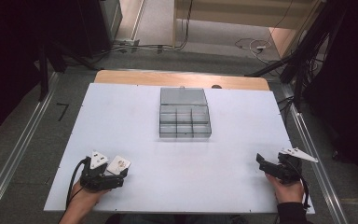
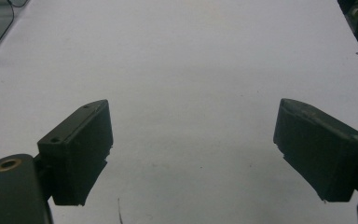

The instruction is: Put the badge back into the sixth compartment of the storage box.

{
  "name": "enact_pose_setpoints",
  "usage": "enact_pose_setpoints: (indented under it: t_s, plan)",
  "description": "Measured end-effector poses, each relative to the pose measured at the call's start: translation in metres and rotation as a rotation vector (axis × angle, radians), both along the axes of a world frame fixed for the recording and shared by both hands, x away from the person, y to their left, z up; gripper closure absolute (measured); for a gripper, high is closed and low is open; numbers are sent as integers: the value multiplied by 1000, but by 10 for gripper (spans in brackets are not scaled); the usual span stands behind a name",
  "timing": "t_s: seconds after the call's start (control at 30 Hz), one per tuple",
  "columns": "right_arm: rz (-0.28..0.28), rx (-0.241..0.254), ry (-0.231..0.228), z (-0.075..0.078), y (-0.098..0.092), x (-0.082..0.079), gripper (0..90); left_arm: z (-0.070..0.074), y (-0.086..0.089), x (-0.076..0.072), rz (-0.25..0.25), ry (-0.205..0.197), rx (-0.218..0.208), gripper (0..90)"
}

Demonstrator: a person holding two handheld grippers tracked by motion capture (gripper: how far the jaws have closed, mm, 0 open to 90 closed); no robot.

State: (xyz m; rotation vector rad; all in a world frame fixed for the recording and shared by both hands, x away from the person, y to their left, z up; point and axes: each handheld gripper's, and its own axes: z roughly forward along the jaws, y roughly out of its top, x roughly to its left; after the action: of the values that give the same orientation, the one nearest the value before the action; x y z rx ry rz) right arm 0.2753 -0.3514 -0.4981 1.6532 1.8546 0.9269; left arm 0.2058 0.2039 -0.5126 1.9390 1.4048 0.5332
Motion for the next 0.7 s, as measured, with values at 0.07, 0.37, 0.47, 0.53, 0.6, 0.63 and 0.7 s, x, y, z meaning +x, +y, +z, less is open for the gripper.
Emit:
enact_pose_setpoints:
  t_s: [0.07,0.37,0.47,0.53,0.6,0.63,0.7]
  plan:
    - [0,-1,1,0,0,0,104,1,0,2,3,7,7,141]
    - [3,-1,3,-1,0,1,107,4,-3,6,-33,28,28,158]
    - [-2,-1,6,-1,0,1,109,4,-4,7,-37,41,40,160]
    - [-1,-2,6,-1,0,1,110,3,-4,9,-36,58,45,169]
    - [0,-2,6,-1,0,1,110,3,-4,10,-30,71,41,172]
    - [0,-1,5,-1,0,1,110,4,-4,11,-35,78,42,174]
    - [-1,-2,6,-1,0,1,112,5,-4,12,-42,95,41,193]
